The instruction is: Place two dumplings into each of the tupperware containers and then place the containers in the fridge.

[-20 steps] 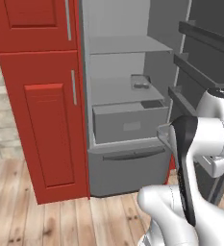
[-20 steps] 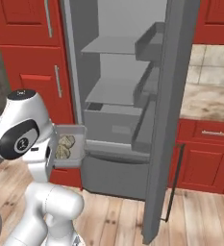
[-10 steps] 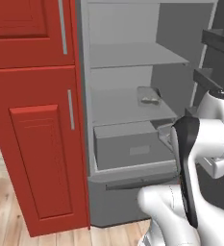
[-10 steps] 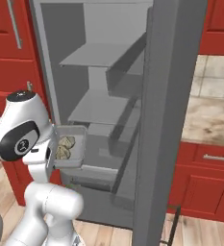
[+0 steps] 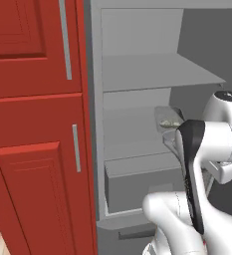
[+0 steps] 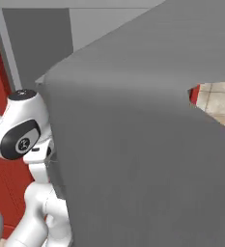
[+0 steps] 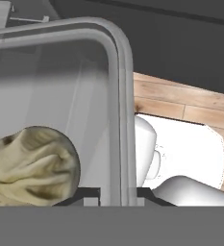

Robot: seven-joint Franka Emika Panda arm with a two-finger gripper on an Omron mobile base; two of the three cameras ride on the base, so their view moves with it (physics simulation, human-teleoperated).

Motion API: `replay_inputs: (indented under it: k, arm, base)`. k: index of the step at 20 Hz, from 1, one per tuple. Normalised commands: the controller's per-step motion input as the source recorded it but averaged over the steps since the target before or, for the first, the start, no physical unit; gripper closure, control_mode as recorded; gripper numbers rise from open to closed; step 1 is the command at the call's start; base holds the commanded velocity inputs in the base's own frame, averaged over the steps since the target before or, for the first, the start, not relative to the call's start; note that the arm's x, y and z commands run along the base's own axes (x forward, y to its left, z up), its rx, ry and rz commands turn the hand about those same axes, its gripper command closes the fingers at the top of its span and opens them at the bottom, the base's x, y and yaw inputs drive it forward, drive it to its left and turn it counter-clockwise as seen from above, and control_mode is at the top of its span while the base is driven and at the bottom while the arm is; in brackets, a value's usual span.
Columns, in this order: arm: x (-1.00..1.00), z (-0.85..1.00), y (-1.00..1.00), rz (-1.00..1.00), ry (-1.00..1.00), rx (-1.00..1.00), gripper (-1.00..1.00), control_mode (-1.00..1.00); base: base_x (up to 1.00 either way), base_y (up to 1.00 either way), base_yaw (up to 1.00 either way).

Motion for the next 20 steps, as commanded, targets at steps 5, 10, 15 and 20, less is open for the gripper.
replay_inputs:
  k: [5, 10, 15, 20]
  arm:
    - [0.00, 0.00, 0.00, 0.00, 0.00, 0.00, 1.00, 1.00]
    - [0.00, 0.00, 0.00, 0.00, 0.00, 0.00, 1.00, 1.00]
    - [0.00, 0.00, 0.00, 0.00, 0.00, 0.00, 1.00, 1.00]
    - [0.00, 0.00, 0.00, 0.00, 0.00, 0.00, 1.00, 1.00]
  base:
    - [0.16, -0.27, 0.03]
    - [0.00, -0.45, 0.03]
    - [0.00, -0.09, 0.00]
    - [0.29, 0.02, 0.03]
